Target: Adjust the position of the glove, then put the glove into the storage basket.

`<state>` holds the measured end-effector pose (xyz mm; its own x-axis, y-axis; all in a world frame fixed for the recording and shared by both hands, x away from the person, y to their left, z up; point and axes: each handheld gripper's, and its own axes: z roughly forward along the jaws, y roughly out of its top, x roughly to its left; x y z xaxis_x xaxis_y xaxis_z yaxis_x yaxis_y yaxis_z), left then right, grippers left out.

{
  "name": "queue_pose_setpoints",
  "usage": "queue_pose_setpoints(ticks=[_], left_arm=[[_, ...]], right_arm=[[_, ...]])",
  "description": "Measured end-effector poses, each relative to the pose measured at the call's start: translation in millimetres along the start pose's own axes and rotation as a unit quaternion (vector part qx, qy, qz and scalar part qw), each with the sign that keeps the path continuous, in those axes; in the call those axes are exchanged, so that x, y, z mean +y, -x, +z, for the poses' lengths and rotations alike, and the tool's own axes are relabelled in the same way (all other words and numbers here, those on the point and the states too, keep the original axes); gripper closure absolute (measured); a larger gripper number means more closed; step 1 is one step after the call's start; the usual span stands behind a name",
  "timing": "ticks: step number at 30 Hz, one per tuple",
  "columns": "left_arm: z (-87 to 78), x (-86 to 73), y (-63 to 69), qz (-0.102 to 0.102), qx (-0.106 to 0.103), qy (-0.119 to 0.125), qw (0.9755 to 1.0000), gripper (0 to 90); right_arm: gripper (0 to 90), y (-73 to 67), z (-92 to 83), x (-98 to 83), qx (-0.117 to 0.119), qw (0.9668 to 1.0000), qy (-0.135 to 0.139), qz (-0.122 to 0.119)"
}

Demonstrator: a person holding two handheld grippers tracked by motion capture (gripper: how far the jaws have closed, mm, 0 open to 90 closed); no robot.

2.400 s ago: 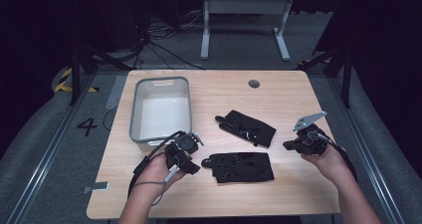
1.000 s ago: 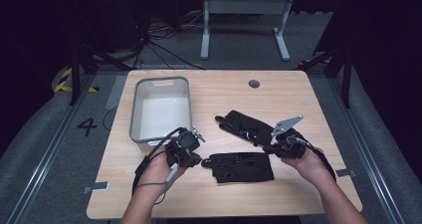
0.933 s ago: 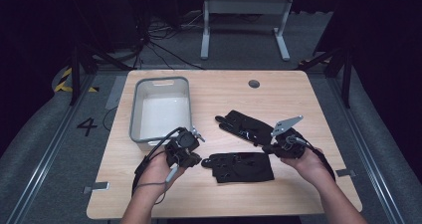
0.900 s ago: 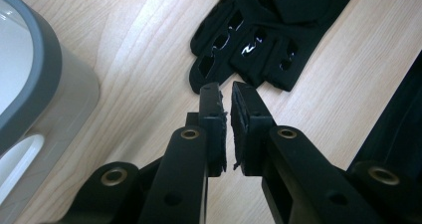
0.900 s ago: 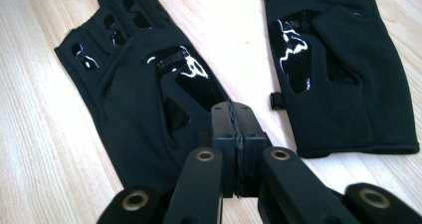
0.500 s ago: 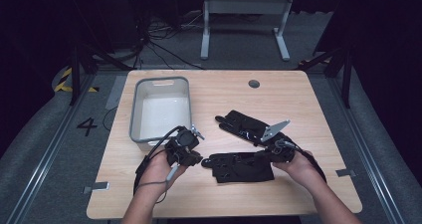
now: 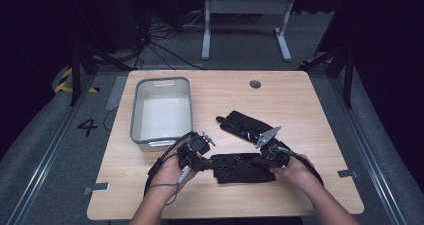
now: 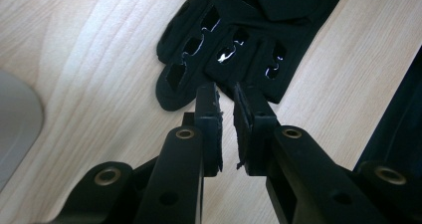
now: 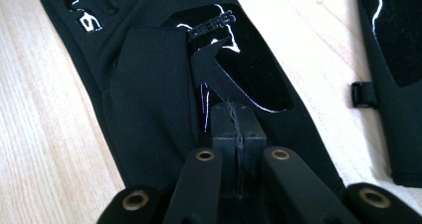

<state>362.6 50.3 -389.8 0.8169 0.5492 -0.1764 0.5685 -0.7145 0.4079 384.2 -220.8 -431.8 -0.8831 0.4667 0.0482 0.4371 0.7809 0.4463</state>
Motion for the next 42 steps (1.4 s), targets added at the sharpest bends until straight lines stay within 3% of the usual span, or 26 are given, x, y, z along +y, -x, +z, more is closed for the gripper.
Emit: queue_pose_setpoints(ticks=[3, 4, 9, 13, 17, 20, 21, 25, 30, 31, 32, 33, 42], left_arm=[[21.1, 8.6, 6.7, 0.019, -0.01, -0.021, 0.9995, 82.0], [21.1, 8.6, 6.7, 0.019, -0.01, -0.021, 0.9995, 82.2], [45.6, 18.4, 17.4, 0.043, -0.027, -0.061, 0.9968, 84.2], [52.6, 21.5, 22.1, 0.053, -0.033, -0.078, 0.995, 85.1], [66.6, 26.9, 36.6, 0.073, -0.037, -0.098, 0.9918, 85.6], [69.2, 29.7, 44.7, 0.081, -0.04, -0.104, 0.9904, 86.0], [71.2, 32.4, 52.0, 0.101, -0.044, -0.111, 0.9877, 86.0], [71.0, 34.8, 60.3, 0.111, -0.047, -0.113, 0.9862, 85.3], [63.2, 34.1, 57.9, 0.104, -0.041, -0.1, 0.9887, 83.1], [55.2, 33.3, 55.0, 0.096, -0.038, -0.083, 0.9912, 82.5], [55.2, 33.3, 55.0, 0.096, -0.038, -0.083, 0.9912, 82.1], [47.5, 32.5, 51.7, 0.091, -0.032, -0.073, 0.9927, 81.6], [22.1, 28.2, 34.8, 0.064, -0.022, -0.025, 0.9974, 73.8]], right_arm=[[90.0, -0.2, -1.4, -3.7, 0.003, 1.0, 0.001, 0.003], [90.0, -0.2, -1.4, -3.7, 0.003, 1.0, 0.001, 0.003], [90.0, -0.4, -4.5, -8.9, 0.003, 1.0, -0.002, 0.002], [90.0, -0.6, -5.7, -11.2, 0.004, 1.0, -0.002, 0.008], [90.0, -2.1, -9.0, -15.8, 0.004, 0.9999, -0.011, 0.008], [90.0, -2.9, -11.3, -18.9, 0.002, 0.9998, -0.018, 0.007], [90.0, -2.7, -13.6, -21.9, 0.003, 0.9997, -0.025, 0.007], [90.0, 0.2, -17.2, -26.4, 0.015, 0.9991, -0.036, 0.013], [90.0, -0.1, -20.0, -25.1, 0.016, 0.9991, -0.035, 0.014], [90.0, -0.8, -24.1, -23.8, 0.015, 0.9996, -0.021, 0.012], [90.0, -0.8, -24.1, -23.8, 0.015, 0.9996, -0.021, 0.012], [90.0, -0.7, -29.5, -22.4, 0.008, 0.9999, -0.004, 0.014], [89.5, 5.3, -45.5, -21.7, -0.015, 0.9978, 0.057, 0.031]])
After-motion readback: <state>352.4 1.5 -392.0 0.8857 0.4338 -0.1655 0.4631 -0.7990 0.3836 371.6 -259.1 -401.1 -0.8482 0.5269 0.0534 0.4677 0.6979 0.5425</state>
